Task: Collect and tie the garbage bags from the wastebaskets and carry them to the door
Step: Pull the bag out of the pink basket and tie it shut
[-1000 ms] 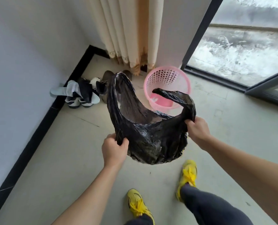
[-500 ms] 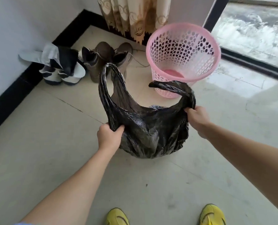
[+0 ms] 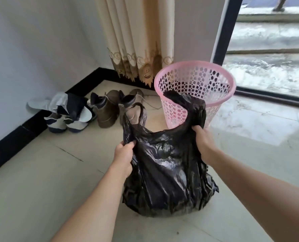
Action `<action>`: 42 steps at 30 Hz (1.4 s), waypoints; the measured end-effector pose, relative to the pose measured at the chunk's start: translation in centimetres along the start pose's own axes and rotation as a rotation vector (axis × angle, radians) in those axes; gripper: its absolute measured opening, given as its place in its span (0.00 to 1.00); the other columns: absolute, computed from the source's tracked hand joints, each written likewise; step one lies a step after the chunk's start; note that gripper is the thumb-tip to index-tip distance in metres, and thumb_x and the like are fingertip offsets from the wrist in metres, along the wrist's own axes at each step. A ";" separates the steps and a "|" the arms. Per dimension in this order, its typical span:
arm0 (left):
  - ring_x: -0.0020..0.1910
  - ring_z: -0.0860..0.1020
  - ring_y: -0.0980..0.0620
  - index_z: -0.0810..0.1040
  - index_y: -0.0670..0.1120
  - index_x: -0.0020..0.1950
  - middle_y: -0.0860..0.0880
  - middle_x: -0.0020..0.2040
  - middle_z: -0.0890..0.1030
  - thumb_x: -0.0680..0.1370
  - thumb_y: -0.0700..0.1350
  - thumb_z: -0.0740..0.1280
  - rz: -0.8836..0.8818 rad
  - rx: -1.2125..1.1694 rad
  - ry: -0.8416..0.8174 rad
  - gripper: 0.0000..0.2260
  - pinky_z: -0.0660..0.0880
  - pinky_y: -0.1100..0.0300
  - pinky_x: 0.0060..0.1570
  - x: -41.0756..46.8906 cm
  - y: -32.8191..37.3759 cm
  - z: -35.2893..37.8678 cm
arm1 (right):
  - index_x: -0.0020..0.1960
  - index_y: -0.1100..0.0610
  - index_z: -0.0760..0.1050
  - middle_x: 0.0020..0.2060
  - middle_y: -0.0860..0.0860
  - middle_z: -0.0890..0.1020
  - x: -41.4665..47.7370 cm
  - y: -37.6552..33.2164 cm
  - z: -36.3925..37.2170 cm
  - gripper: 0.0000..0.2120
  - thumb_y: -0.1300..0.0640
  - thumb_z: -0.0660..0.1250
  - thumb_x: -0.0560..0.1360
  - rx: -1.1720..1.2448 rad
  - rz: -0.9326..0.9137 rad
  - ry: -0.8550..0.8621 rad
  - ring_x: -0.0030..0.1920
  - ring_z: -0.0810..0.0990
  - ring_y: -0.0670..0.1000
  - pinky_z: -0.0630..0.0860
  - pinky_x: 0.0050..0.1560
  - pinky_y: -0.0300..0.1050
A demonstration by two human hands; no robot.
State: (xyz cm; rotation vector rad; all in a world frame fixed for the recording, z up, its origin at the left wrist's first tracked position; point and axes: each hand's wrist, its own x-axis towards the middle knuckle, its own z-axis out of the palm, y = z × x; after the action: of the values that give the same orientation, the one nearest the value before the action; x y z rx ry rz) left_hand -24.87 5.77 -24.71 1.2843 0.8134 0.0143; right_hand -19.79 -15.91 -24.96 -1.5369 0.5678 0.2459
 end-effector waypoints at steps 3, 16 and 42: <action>0.52 0.81 0.41 0.77 0.42 0.57 0.39 0.54 0.82 0.78 0.44 0.64 -0.092 -0.102 -0.007 0.10 0.78 0.42 0.56 -1.1 -1.1 -0.1 | 0.65 0.53 0.74 0.53 0.53 0.84 -2.5 1.5 0.2 0.25 0.46 0.68 0.70 -0.021 -0.073 -0.120 0.52 0.83 0.55 0.79 0.56 0.53; 0.44 0.81 0.38 0.79 0.37 0.50 0.37 0.47 0.81 0.72 0.37 0.65 -0.197 -0.244 -0.199 0.09 0.79 0.40 0.51 -2.0 -0.3 -0.4 | 0.45 0.60 0.82 0.44 0.61 0.85 -4.7 -1.2 1.6 0.07 0.57 0.68 0.75 0.090 0.001 -0.092 0.44 0.84 0.60 0.81 0.51 0.55; 0.54 0.75 0.40 0.71 0.53 0.61 0.46 0.52 0.77 0.79 0.46 0.60 0.825 1.404 -0.314 0.11 0.71 0.52 0.47 -8.1 0.3 2.5 | 0.58 0.60 0.76 0.51 0.54 0.81 -4.4 -2.7 -3.2 0.25 0.49 0.74 0.66 -0.188 0.174 -0.758 0.45 0.78 0.51 0.77 0.52 0.51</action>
State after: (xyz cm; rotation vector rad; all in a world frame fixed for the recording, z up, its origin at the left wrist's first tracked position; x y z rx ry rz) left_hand -29.31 0.24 -20.07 2.7812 -0.1747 -0.1161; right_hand -22.80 -18.33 -20.30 -1.4341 0.0705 0.9863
